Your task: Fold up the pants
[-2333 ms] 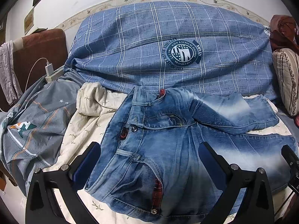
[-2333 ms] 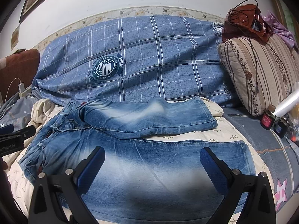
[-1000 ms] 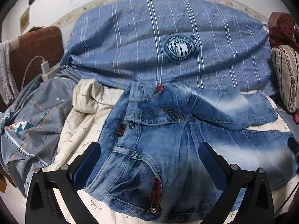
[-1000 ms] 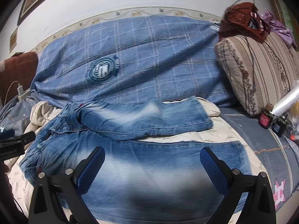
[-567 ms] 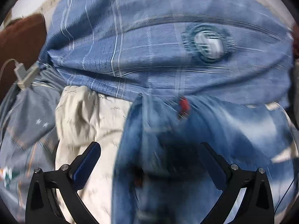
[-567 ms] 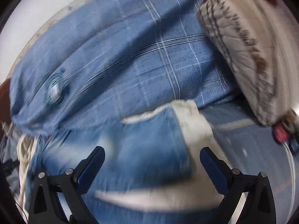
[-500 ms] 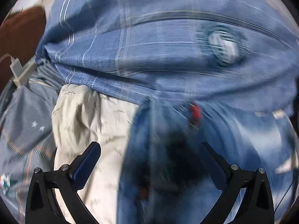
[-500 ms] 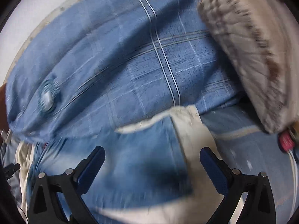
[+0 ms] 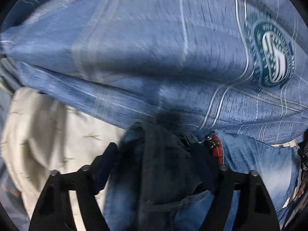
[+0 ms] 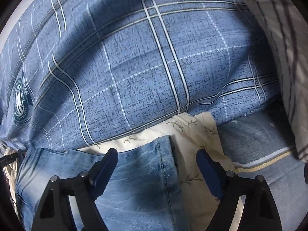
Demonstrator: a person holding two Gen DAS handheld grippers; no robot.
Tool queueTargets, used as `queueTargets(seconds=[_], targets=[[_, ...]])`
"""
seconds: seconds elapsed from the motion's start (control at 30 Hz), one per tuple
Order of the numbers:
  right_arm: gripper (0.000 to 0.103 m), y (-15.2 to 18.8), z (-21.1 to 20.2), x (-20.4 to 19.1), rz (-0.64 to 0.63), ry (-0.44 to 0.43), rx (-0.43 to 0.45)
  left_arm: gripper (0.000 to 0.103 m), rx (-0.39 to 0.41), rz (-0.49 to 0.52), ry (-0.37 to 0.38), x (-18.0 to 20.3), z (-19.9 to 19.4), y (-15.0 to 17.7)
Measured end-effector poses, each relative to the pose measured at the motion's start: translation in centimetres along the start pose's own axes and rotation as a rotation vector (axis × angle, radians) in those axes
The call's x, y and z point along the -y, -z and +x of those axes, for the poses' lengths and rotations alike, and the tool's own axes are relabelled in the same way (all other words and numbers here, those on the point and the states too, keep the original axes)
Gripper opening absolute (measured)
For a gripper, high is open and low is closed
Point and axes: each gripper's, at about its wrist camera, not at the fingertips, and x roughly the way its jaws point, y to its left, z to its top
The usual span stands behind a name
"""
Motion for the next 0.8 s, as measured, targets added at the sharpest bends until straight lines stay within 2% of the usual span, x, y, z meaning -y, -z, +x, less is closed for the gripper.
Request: queueTargets(seconds=[0.03, 0.07, 0.1, 0.17, 0.23, 0.3, 0.33, 0.37, 0.4, 0.43, 0.5, 0.6, 0.8], targets=[[0.085, -0.1, 0.3, 0.1, 0.002, -0.005, -0.003, 0.073, -0.021, -0.002, 0.000, 0.1, 0.7, 0.0], [0.083, -0.2, 0.4, 0.2, 0.005, -0.011, -0.004, 0.064, -0.038, -0.010, 0.008, 0.2, 1.4, 0.0], [0.082, -0.3, 0.5, 0.3, 0.006, -0.014, -0.001, 0.059, -0.045, -0.017, 0.017, 0.3, 1.9, 0.0], [0.078, -0.7, 0.9, 0.5, 0.004, -0.022, -0.012, 0.056, -0.026, -0.012, 0.011, 0.5, 2.1, -0.1], [0.075, -1.4, 1.7, 0.8, 0.003, -0.021, -0.026, 0.046, -0.020, -0.018, 0.033, 0.4, 2.4, -0.5], [0.066, -1.7, 2.3, 0.8, 0.005, -0.029, -0.043, 0.033, -0.019, -0.044, 0.058, 0.2, 2.3, -1.1], [0.061, -1.9, 2.6, 0.7, 0.004, -0.026, -0.055, 0.031, -0.017, -0.055, 0.069, 0.1, 2.2, -1.2], [0.046, -1.9, 2.9, 0.6, 0.000, -0.024, -0.061, 0.029, -0.013, -0.064, 0.071, 0.1, 2.2, -1.2], [0.038, -1.8, 3.0, 0.6, -0.006, -0.023, -0.065, 0.026, -0.010, -0.066, 0.071, 0.0, 2.1, -1.2], [0.037, -1.6, 2.9, 0.3, -0.023, -0.015, -0.059, 0.025, -0.003, -0.064, 0.073, 0.1, 1.9, -1.2], [0.025, -1.2, 2.0, -0.1, -0.047, -0.013, -0.043, 0.020, 0.033, -0.051, 0.078, 0.2, 0.9, -1.4], [0.021, -0.7, -0.8, -0.1, -0.043, -0.035, 0.014, 0.019, 0.104, -0.021, 0.081, 0.6, -2.0, -0.8], [0.021, 0.7, -8.1, 0.1, -0.003, -0.089, 0.134, 0.018, 0.205, -0.033, 0.128, -0.3, -9.4, 2.0]])
